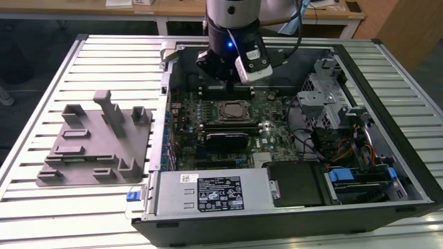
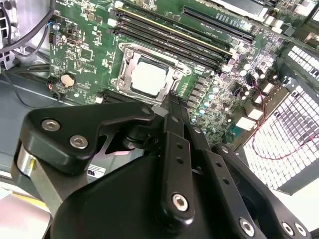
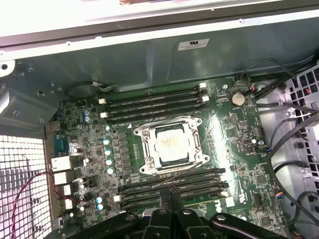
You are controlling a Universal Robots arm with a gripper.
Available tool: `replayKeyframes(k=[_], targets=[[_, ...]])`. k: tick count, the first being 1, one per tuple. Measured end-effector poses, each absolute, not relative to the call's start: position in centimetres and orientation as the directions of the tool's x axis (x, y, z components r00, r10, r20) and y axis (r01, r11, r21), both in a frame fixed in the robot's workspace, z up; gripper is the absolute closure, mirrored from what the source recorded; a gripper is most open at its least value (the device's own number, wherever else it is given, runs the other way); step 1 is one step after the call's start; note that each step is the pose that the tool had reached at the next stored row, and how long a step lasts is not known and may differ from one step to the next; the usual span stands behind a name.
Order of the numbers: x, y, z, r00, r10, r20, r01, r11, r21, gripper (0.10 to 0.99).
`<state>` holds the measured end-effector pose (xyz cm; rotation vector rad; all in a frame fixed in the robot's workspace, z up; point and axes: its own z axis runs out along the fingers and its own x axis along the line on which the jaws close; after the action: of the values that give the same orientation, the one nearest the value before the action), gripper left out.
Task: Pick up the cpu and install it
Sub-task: 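Install the second cpu locking lever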
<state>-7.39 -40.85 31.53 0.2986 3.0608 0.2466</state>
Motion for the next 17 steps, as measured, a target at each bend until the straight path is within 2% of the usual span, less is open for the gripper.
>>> replayKeyframes(k=[17], targets=[[-7.39, -40.85, 32.18, -0.980, 0.196, -0.040, 0.187, 0.968, 0.164, 0.980]])
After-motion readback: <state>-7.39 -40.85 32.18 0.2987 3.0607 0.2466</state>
